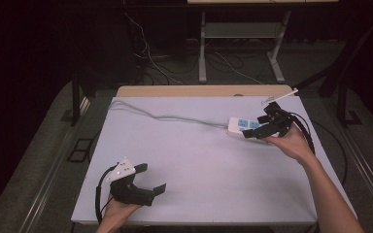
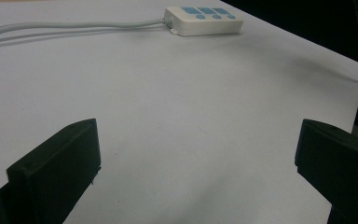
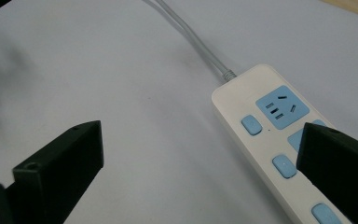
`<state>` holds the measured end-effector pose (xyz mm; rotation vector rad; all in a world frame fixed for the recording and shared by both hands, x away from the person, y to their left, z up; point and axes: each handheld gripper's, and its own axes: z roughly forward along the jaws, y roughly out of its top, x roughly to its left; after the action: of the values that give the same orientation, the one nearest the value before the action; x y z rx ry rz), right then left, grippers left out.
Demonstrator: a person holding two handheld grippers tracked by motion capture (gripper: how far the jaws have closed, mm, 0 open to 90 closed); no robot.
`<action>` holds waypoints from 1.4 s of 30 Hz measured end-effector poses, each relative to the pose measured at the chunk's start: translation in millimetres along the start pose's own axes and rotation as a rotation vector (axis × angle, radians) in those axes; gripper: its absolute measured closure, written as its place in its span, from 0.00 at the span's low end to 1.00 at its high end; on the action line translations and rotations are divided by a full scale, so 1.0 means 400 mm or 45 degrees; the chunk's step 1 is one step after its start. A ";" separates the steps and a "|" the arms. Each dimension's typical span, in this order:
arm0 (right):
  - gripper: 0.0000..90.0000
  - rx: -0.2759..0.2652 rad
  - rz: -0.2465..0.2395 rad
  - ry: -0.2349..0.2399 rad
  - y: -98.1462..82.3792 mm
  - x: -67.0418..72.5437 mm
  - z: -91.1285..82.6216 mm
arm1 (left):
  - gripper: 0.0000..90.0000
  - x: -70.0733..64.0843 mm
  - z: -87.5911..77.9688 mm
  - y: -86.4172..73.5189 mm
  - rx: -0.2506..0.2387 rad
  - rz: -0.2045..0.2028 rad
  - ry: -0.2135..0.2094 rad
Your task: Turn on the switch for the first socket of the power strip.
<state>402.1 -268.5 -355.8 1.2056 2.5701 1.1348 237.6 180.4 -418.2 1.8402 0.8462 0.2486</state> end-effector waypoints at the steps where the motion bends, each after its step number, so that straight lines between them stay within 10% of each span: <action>1: 0.00 0.000 0.008 -0.003 0.000 -0.002 0.003 | 0.00 0.000 0.000 0.000 0.000 0.000 0.000; 25: 0.00 -0.027 0.105 -0.066 0.013 -0.056 0.051 | 0.00 0.000 0.001 0.000 0.002 0.001 -0.007; 42: 0.54 -0.053 0.123 -0.081 0.010 -0.088 0.084 | 0.00 0.007 -0.001 0.000 -0.007 -0.009 -0.008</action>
<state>441.2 -271.5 -385.2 1.3473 2.4538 1.1421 239.2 182.6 -418.7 1.8317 0.8467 0.2404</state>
